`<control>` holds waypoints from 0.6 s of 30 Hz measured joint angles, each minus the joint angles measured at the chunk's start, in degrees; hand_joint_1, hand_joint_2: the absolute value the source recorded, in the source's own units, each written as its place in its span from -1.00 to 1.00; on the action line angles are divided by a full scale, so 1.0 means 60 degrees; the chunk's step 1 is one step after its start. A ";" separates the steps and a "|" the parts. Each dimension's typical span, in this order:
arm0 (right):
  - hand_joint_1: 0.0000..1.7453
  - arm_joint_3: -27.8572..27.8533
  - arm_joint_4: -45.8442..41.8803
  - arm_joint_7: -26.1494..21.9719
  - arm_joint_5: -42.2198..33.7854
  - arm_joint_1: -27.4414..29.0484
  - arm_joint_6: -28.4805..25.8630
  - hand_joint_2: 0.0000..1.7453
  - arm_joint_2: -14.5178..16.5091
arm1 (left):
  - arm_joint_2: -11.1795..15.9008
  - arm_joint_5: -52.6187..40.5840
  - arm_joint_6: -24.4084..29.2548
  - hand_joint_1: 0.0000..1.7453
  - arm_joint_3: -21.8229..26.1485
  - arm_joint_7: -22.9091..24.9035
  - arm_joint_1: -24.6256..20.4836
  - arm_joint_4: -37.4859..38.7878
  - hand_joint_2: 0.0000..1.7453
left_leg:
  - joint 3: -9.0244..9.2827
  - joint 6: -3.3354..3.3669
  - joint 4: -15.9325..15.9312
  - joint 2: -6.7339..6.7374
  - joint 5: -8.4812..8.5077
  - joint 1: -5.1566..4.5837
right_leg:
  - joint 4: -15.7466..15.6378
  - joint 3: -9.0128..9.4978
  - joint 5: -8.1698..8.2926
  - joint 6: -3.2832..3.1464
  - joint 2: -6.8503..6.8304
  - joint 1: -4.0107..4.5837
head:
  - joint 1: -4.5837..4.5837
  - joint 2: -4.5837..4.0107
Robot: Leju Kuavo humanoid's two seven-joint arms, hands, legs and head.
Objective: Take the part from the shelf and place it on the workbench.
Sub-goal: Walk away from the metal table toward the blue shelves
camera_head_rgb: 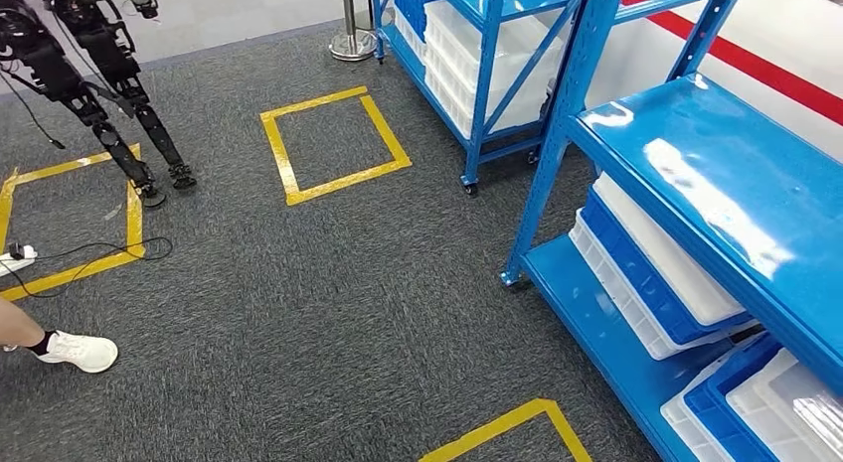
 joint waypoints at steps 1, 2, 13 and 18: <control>-1.00 -0.0004 0.0000 0.0000 -0.0003 0.0005 0.0004 -1.00 -0.0011 | -0.0003 0.0003 -0.0001 -1.00 0.0001 0.0005 -0.0010 0.0000 -1.00 | -0.0035 -0.0056 0.0148 -0.0179 -0.0136 0.0035 | -0.0018 0.0031 0.0024 -0.0071 0.0103 -0.0045 | -0.0013 0.0000; -1.00 -0.0007 0.0000 0.0000 -0.0008 0.0006 0.0011 -1.00 -0.0016 | -0.0005 -0.0004 -0.0002 -1.00 0.0002 0.0009 -0.0008 0.0000 -1.00 | -0.0169 -0.0099 0.0494 -0.0443 -0.0390 0.0060 | -0.0034 0.0059 0.0059 -0.0163 0.0202 -0.0093 | -0.0025 0.0001; -1.00 -0.0030 0.0000 -0.0014 -0.0038 0.0012 0.0073 -1.00 -0.0020 | -0.0002 -0.0030 -0.0014 -1.00 0.0000 0.0041 0.0057 0.0004 -1.00 | -0.0330 -0.0006 0.0246 -0.1912 0.0067 0.0164 | 0.0088 -0.0075 0.0092 -0.0131 0.1537 0.0044 | -0.0041 0.0002; -1.00 -0.0055 0.0000 -0.0018 -0.0038 0.0053 0.0092 -1.00 -0.0033 | -0.0018 -0.0027 -0.0016 -1.00 0.0003 0.0041 0.0046 0.0002 -1.00 | -0.0246 0.0366 0.0005 -0.1303 0.0229 0.0108 | 0.1013 -0.0657 -0.0348 -0.0006 0.0909 0.0046 | 0.0005 0.0001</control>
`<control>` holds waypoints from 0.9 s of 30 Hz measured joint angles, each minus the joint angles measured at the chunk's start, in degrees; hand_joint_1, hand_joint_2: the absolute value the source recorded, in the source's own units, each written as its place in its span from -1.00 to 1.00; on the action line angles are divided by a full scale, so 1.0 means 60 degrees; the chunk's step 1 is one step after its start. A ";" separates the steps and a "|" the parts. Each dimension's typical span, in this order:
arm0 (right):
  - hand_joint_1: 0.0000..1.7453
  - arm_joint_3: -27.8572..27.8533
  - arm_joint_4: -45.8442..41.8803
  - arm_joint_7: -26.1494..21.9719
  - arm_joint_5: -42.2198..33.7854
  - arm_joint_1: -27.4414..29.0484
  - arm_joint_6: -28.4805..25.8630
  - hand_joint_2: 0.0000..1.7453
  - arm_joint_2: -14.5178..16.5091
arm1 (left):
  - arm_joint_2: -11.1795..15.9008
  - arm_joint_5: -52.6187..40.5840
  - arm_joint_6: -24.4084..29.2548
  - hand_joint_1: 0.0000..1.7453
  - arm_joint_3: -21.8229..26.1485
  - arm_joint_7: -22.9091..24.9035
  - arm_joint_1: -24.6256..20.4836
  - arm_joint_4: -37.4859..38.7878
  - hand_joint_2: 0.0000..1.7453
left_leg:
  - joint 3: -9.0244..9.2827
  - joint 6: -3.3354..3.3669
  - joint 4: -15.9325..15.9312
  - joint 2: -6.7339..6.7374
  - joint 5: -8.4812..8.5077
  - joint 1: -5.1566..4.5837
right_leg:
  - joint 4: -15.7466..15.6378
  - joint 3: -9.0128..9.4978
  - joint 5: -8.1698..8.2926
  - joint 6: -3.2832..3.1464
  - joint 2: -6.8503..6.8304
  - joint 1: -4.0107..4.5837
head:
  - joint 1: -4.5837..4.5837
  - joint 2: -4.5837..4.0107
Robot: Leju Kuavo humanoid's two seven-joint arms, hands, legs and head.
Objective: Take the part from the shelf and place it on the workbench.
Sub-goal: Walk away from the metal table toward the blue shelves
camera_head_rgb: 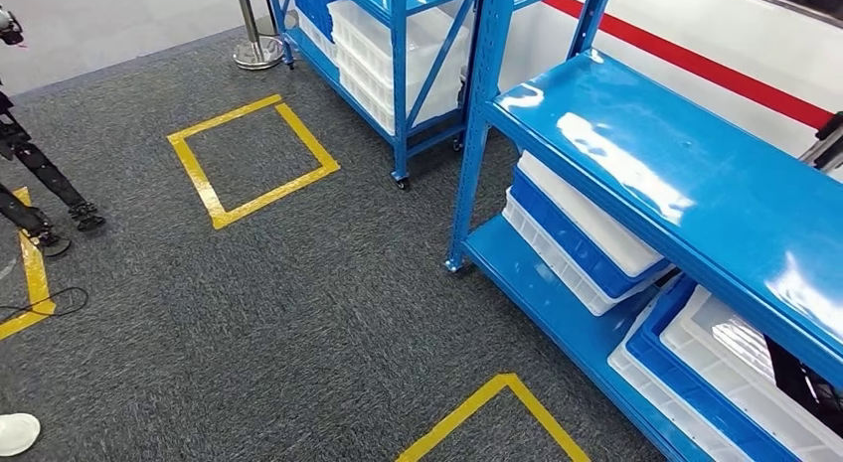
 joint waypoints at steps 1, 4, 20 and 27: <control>-1.00 -0.0003 0.0000 -0.0003 0.0000 -0.0014 0.0005 -1.00 0.0004 | 0.0001 0.0000 0.0001 -1.00 0.0001 0.0000 0.0004 -0.0001 -1.00 | -0.0002 0.0031 -0.0013 0.0140 0.0001 -0.0024 | 0.0611 -0.0325 -0.0292 -0.0026 -0.0210 -0.0015 | 0.0015 0.0000; -1.00 -0.0008 0.0000 -0.0007 -0.0001 -0.0010 0.0017 -1.00 0.0005 | 0.0002 0.0000 -0.0001 -1.00 0.0002 0.0000 0.0007 0.0000 -1.00 | -0.0031 0.0044 -0.0006 0.0554 -0.0005 -0.0053 | 0.1774 -0.0884 -0.0695 0.0093 -0.0333 -0.0090 | 0.0029 0.0001; -1.00 -0.0016 0.0000 -0.0022 -0.0004 -0.0014 0.0037 -1.00 -0.0036 | 0.0006 -0.0006 -0.0010 -1.00 0.0001 0.0004 0.0003 0.0001 -1.00 | -0.0962 -0.0484 0.2594 0.0188 -0.1371 0.0036 | -0.0974 0.0700 0.0403 -0.0299 -0.0076 -0.0076 | -0.0136 0.0002; -1.00 -0.0018 0.0000 -0.0022 -0.0007 -0.0011 0.0036 -1.00 -0.0028 | 0.0023 -0.0015 0.0113 -1.00 0.0000 0.0092 0.0041 0.0002 -1.00 | -0.0034 -0.0303 0.0148 -0.0344 -0.0111 -0.0004 | -0.0946 0.0543 0.0453 -0.0088 0.0659 -0.0011 | -0.0128 0.0003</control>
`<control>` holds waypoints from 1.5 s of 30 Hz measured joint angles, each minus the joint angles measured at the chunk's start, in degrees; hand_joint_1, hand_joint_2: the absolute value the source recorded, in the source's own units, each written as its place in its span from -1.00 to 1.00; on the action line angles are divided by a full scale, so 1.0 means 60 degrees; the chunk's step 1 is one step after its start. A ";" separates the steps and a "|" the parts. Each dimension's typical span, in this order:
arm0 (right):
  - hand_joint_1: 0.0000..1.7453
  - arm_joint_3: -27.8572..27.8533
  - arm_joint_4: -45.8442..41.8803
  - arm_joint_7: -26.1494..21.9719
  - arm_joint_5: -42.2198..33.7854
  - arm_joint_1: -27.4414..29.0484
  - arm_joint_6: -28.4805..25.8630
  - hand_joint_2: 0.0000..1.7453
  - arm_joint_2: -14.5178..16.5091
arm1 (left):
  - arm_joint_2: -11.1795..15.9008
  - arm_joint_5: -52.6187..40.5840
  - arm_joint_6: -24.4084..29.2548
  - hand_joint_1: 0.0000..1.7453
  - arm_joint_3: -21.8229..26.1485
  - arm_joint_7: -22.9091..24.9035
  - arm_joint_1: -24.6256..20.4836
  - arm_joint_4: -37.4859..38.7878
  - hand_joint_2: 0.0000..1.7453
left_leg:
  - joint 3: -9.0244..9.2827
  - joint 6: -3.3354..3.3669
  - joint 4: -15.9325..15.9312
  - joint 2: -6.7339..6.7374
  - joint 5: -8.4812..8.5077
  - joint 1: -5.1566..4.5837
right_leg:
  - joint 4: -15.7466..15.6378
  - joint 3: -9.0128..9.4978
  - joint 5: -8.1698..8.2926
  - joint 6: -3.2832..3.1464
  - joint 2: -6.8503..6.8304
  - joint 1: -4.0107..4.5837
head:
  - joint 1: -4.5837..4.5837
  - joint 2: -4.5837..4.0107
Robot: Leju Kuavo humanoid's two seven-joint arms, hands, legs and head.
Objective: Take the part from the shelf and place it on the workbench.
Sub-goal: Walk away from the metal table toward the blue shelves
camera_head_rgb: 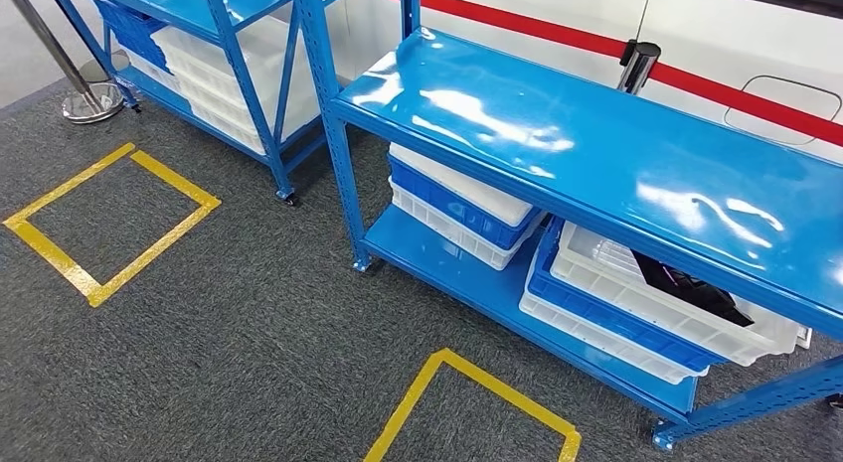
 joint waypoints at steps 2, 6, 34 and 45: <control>-1.00 -0.0004 0.0000 -0.0003 0.0000 0.0035 -0.0004 -1.00 -0.0010 | -0.0007 0.0001 0.0046 -1.00 0.0002 -0.0023 0.0040 0.0000 -1.00 | 0.0035 0.0138 -0.0100 0.0209 0.0075 -0.0007 | 0.0157 -0.0128 -0.0073 0.0088 -0.0178 -0.0010 | 0.0009 0.0000; -1.00 -0.0005 0.0000 -0.0035 0.0000 0.0045 -0.0006 -1.00 -0.0007 | -0.0011 0.0006 0.0105 -1.00 0.0005 -0.0111 0.0146 0.0000 -1.00 | 0.0039 0.0314 -0.0194 0.0702 0.0134 0.0006 | 0.2172 -0.1176 -0.0947 0.0019 -0.0905 -0.0028 | 0.0064 -0.0001; -1.00 -0.0020 0.0000 0.0022 0.0076 0.0084 0.0001 -1.00 -0.0015 | -0.0039 -0.0007 0.0133 -1.00 0.0003 -0.0072 0.0172 0.0008 -1.00 | 0.0294 0.0355 -0.0481 0.0312 0.0178 -0.0057 | 0.0508 -0.0329 -0.0283 -0.0003 -0.0503 0.0093 | 0.0035 -0.0002; -1.00 -0.0026 -0.0001 -0.0090 0.0103 0.0071 -0.0031 -1.00 -0.0003 | -0.0014 -0.0032 0.0115 -1.00 0.0004 -0.0070 0.0161 0.0002 -1.00 | 0.0465 -0.0105 -0.0380 0.1619 -0.0081 -0.0039 | -0.0045 0.0047 -0.0043 0.0359 -0.1705 -0.0140 | 0.0086 -0.0003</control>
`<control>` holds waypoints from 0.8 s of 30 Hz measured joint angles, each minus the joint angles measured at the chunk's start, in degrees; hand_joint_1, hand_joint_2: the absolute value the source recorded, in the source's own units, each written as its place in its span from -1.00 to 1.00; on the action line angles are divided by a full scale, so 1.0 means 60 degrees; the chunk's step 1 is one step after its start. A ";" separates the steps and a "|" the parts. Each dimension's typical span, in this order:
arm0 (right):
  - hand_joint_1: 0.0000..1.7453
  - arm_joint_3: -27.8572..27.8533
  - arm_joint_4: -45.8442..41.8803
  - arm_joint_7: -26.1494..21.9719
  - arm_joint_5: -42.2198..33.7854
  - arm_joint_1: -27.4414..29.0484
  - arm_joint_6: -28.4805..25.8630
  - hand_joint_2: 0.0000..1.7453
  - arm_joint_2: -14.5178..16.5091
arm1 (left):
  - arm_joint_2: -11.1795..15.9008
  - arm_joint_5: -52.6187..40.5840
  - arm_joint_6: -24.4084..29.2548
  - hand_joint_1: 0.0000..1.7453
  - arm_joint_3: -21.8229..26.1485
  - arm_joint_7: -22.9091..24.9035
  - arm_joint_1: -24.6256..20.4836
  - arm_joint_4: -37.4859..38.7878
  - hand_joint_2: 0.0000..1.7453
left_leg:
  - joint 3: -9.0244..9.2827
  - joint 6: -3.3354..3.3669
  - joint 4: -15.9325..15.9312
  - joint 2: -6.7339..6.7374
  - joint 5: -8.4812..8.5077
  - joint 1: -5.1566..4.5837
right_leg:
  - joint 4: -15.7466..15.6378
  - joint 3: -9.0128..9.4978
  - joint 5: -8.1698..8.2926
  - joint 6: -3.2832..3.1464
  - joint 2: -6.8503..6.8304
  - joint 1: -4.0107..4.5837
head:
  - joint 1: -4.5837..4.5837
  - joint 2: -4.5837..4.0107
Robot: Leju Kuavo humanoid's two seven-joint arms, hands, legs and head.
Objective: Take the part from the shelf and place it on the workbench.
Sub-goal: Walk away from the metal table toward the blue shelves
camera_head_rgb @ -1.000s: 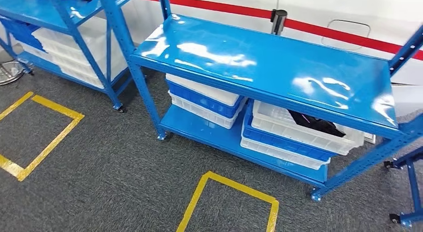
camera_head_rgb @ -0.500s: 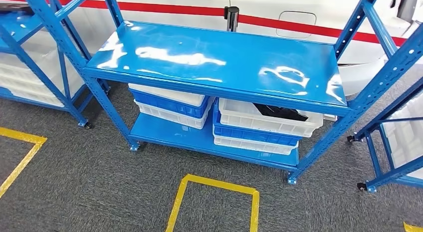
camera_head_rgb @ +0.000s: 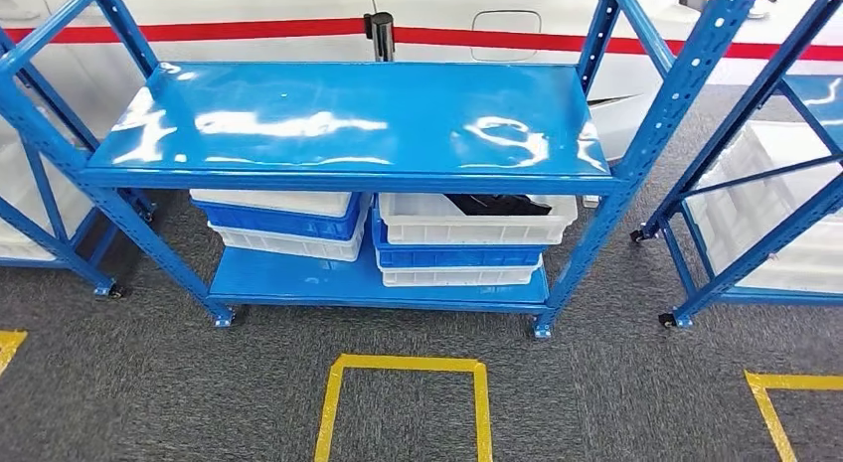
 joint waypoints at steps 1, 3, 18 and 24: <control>-1.00 -0.0001 0.0001 -0.0031 0.0005 0.0015 -0.0012 -1.00 -0.0002 | 0.0001 0.0011 0.0003 -1.00 0.0000 -0.0004 -0.0020 0.0000 -1.00 | 0.0042 -0.0051 -0.0008 0.0088 -0.0015 0.0019 | 0.0007 -0.0013 0.0008 -0.0104 0.0123 -0.0009 | -0.0021 0.0000; -1.00 -0.0004 0.0001 -0.0048 0.0008 0.0036 -0.0038 -1.00 0.0000 | 0.0004 0.0027 0.0008 -1.00 0.0000 -0.0010 -0.0045 0.0001 -1.00 | 0.0030 -0.0151 0.0175 -0.0107 -0.0214 0.0105 | -0.0002 -0.0014 0.0029 -0.0262 0.0315 -0.0053 | -0.0042 0.0001; -1.00 -0.0019 0.0001 -0.0039 0.0068 0.0030 0.0005 -1.00 0.0085 | 0.0042 0.0111 -0.0183 -1.00 0.0006 -0.0024 0.0027 0.0003 1.00 | -0.0262 0.0049 0.0206 -0.1108 -0.0022 -0.0122 | 0.0053 -0.0102 -0.0011 -0.0476 0.0879 0.0262 | -0.0094 0.0000; -1.00 -0.0091 0.0001 0.0108 0.0067 0.0027 -0.0038 -1.00 0.0090 | 0.0047 0.0107 -0.0215 -1.00 0.0007 0.0005 0.0025 0.0004 1.00 | -0.0303 0.0191 0.0222 -0.1106 0.0035 -0.0252 | 0.0050 -0.0068 0.0061 -0.0332 0.0881 0.0217 | -0.0095 0.0003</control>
